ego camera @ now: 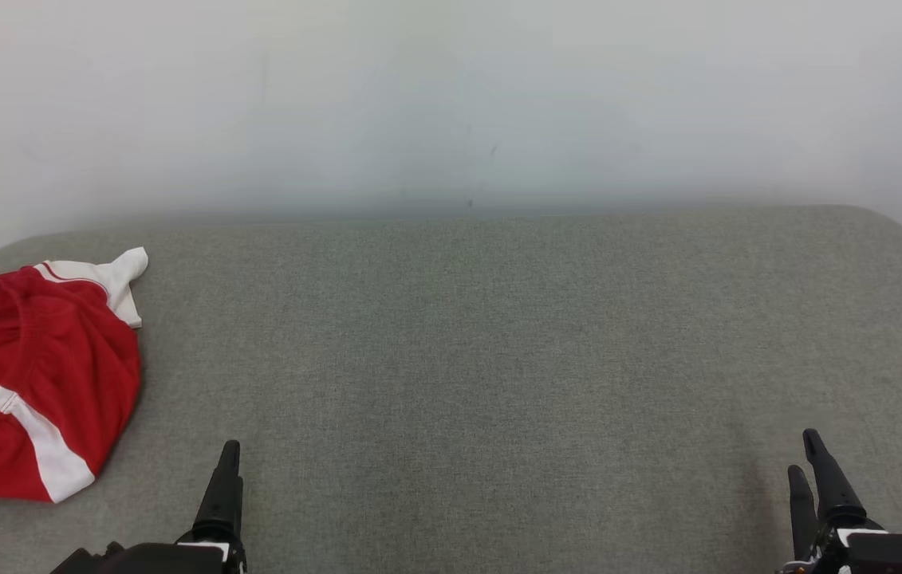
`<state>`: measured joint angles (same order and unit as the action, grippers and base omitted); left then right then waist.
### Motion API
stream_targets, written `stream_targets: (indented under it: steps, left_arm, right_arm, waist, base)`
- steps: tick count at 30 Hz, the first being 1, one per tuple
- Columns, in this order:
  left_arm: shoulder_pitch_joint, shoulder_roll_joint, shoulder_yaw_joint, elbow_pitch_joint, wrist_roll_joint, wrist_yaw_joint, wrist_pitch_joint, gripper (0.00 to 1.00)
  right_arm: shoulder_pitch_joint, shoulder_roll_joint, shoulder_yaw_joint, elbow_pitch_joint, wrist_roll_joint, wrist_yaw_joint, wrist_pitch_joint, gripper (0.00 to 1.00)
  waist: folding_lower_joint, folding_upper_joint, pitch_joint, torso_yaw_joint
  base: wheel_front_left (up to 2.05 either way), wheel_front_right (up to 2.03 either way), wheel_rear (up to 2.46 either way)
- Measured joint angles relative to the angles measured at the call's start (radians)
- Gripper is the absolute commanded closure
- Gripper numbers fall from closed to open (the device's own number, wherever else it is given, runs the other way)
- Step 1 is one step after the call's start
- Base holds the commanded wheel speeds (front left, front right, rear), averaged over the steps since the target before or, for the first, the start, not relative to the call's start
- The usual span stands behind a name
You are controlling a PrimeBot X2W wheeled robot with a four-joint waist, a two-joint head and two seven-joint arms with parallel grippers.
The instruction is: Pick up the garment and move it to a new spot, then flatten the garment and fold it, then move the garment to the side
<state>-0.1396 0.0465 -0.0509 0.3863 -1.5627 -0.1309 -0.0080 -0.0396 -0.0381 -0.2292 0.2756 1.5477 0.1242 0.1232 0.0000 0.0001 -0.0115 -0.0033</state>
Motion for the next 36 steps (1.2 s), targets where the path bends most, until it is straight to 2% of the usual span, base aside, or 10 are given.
stream_targets:
  steps: [6, 11, 13, 20, 25, 36]
  left_arm:
    - [0.019, 0.0, 0.006, -0.032, 0.125, 0.011, -0.021, 0.0]
    - [0.035, 0.0, -0.006, -0.069, 0.273, 0.026, -0.036, 0.0]
    - [0.051, 0.0, -0.017, -0.078, 0.353, 0.036, -0.048, 0.0]
    - [0.07, 0.0, -0.038, -0.094, 0.523, 0.069, -0.069, 0.0]
    - [0.081, 0.003, -0.054, -0.096, 0.634, 0.09, -0.081, 0.0]
    - [0.1, 0.03, -0.098, -0.1, 0.825, 0.14, -0.111, 0.0]
  right_arm:
    - [0.003, 0.0, 0.016, 0.0, -0.096, 0.0, -0.032, 0.0]
    - [0.011, -0.001, 0.028, -0.001, -0.199, 0.0, -0.055, 0.0]
    - [0.019, -0.001, 0.037, -0.002, -0.274, 0.0, -0.072, 0.0]
    - [0.025, -0.001, 0.056, -0.005, -0.44, 0.0, -0.105, 0.0]
    - [0.036, -0.002, 0.075, -0.001, -0.563, 0.0, -0.125, 0.0]
    - [0.042, -0.002, 0.099, 0.011, -0.736, 0.0, -0.169, 0.0]
  waist:
    - [0.0, 0.0, -0.007, 0.001]
    - [0.0, 0.0, -0.012, 0.001]
    - [0.0, 0.0, -0.015, 0.001]
    - [0.0, -0.0001, -0.023, 0.001]
    - [0.0, 0.0, -0.03, 0.0]
    - [0.0, 0.0, -0.045, 0.0]
  base:
    - [0.0, 0.0, 0.0]
    - [0.0, 0.0, 0.0]
    - [0.0, 0.0, 0.0]
    - [0.0, 0.0, 0.0]
    - [0.0, 0.0, 0.0]
    - [0.0, 0.0, 0.0]
